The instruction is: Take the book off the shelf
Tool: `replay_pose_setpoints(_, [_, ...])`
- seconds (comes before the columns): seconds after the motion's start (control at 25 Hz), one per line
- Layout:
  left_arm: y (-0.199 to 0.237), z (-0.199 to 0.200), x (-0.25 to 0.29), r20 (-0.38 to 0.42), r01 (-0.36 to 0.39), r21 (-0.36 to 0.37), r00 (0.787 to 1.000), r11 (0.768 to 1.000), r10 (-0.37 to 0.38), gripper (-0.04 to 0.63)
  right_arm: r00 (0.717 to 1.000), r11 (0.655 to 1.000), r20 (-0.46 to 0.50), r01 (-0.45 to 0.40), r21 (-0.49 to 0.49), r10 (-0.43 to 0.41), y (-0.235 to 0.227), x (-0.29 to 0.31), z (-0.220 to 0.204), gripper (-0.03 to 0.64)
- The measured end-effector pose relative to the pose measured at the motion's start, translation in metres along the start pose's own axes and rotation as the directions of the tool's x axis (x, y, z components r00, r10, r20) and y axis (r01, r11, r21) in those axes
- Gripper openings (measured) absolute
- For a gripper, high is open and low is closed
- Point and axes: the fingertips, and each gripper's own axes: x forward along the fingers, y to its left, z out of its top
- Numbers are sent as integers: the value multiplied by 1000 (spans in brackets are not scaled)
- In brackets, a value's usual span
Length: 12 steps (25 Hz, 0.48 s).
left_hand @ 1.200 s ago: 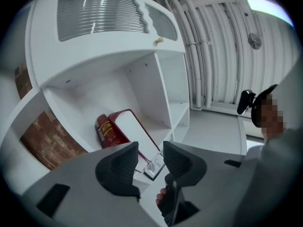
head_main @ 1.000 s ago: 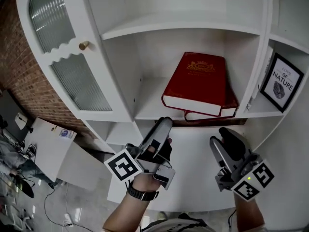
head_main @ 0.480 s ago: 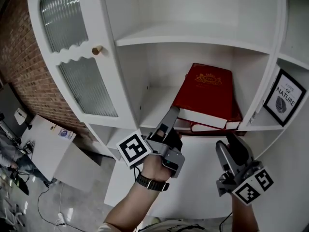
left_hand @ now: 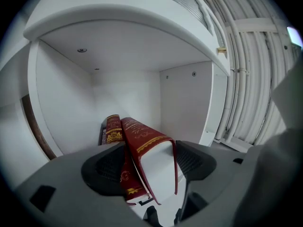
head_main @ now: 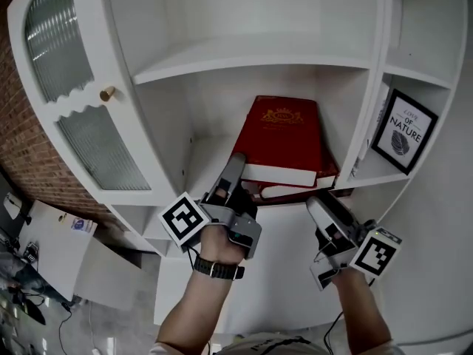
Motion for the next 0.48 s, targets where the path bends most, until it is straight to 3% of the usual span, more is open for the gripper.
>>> replay_pose_setpoints(0.24, [5,-2,-3,-22,-33,-19,999,999,32,329,1000,979,21,-19,201,15,-3,8,19,302])
replay_pose_setpoints(0.48, [9,5,2,-11,-56,-10,998,998,55,334,1000,914,27,3,406,-15,-19,18,22,308])
